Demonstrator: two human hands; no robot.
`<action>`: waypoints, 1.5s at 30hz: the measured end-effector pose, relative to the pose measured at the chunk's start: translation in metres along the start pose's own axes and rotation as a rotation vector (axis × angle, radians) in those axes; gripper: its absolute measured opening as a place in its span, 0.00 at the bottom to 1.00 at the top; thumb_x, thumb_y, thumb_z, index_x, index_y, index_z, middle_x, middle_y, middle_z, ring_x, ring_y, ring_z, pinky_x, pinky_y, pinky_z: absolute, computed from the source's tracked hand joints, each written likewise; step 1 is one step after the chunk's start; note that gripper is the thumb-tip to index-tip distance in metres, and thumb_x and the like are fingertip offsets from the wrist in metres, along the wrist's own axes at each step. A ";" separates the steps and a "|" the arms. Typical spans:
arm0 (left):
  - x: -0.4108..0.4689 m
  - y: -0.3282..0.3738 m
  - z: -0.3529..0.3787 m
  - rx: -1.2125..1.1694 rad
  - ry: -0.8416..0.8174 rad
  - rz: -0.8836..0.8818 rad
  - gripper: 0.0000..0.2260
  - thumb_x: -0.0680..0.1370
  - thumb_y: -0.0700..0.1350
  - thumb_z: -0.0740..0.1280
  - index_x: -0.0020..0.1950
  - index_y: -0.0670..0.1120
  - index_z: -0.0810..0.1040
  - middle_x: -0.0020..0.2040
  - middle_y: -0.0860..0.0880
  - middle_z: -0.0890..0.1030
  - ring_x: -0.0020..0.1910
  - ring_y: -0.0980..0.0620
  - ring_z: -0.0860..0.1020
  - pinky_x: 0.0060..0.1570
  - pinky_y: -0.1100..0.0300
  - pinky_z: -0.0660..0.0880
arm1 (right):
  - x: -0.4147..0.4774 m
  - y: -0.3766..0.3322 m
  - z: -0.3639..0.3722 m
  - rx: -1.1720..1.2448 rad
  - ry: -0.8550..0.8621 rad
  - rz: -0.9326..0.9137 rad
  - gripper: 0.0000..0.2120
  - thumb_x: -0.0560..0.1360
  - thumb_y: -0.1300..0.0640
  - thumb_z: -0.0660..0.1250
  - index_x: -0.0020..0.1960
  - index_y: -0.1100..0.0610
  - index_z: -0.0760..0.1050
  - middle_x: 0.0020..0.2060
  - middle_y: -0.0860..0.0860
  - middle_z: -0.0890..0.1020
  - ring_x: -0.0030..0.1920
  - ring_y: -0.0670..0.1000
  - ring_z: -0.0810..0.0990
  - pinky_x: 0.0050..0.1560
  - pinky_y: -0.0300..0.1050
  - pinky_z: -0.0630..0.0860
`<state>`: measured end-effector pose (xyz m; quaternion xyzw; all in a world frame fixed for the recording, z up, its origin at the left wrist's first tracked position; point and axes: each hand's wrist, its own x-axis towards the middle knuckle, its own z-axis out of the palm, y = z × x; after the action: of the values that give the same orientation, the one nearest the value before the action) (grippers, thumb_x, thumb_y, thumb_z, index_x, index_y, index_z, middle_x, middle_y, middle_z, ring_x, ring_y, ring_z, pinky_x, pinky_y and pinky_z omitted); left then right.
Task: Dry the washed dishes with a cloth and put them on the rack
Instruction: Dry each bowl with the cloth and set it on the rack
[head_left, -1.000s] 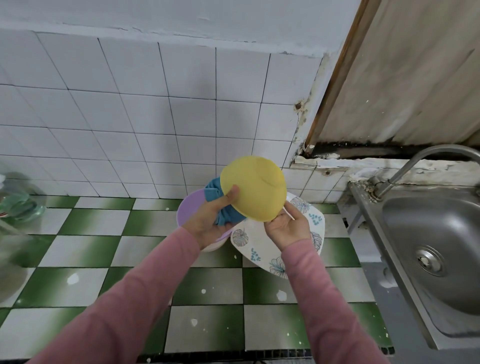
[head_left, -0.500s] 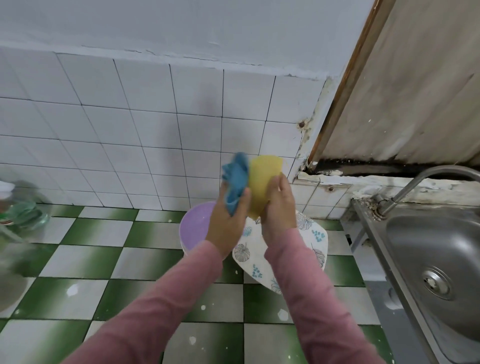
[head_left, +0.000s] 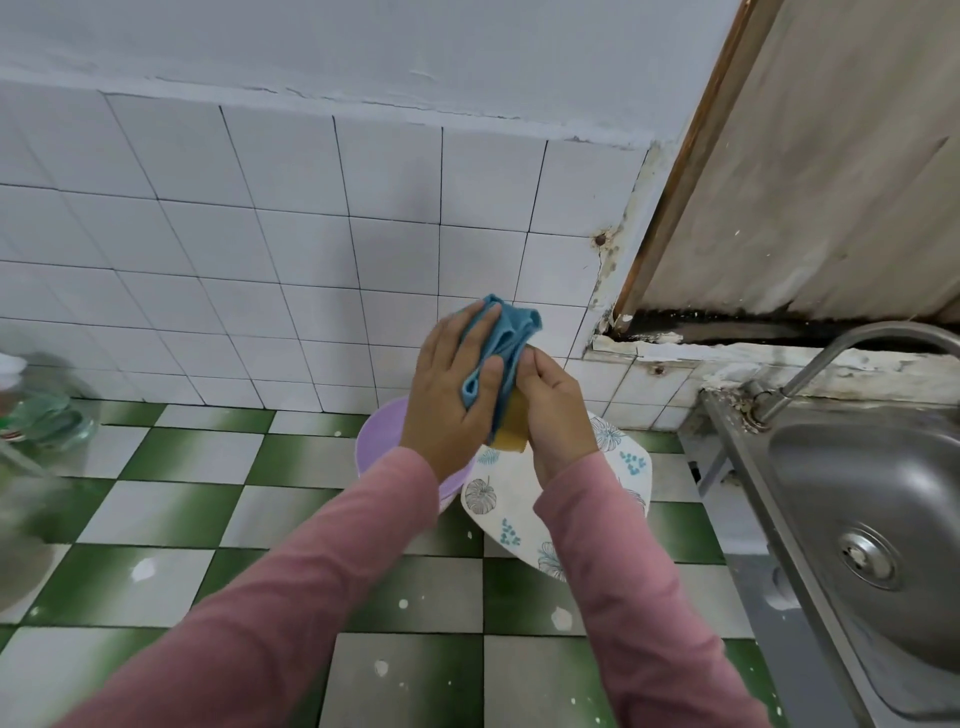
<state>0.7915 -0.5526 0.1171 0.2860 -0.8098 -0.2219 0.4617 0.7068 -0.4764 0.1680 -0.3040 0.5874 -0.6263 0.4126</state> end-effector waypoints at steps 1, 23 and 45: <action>0.005 -0.004 -0.003 -0.092 0.005 -0.078 0.21 0.83 0.52 0.52 0.74 0.47 0.68 0.72 0.50 0.70 0.72 0.50 0.67 0.71 0.45 0.65 | -0.002 0.001 -0.001 -0.063 -0.011 -0.025 0.14 0.85 0.55 0.55 0.50 0.55 0.79 0.45 0.50 0.82 0.48 0.50 0.79 0.54 0.47 0.77; -0.007 0.019 0.011 -0.880 0.234 -0.873 0.17 0.84 0.57 0.52 0.68 0.53 0.71 0.56 0.50 0.80 0.49 0.55 0.79 0.38 0.63 0.77 | 0.002 0.013 -0.009 0.884 0.101 0.112 0.12 0.85 0.55 0.52 0.59 0.53 0.74 0.68 0.57 0.76 0.67 0.60 0.74 0.69 0.64 0.68; -0.006 0.024 -0.002 -0.124 0.051 -0.240 0.22 0.83 0.54 0.53 0.74 0.46 0.67 0.70 0.46 0.71 0.69 0.48 0.70 0.70 0.48 0.68 | -0.011 0.005 -0.004 -0.012 -0.089 -0.067 0.13 0.86 0.56 0.53 0.60 0.54 0.75 0.47 0.49 0.84 0.45 0.44 0.84 0.43 0.45 0.83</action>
<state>0.7897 -0.5315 0.1295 0.3573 -0.7425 -0.3176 0.4692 0.7094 -0.4648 0.1639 -0.3536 0.5615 -0.6222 0.4154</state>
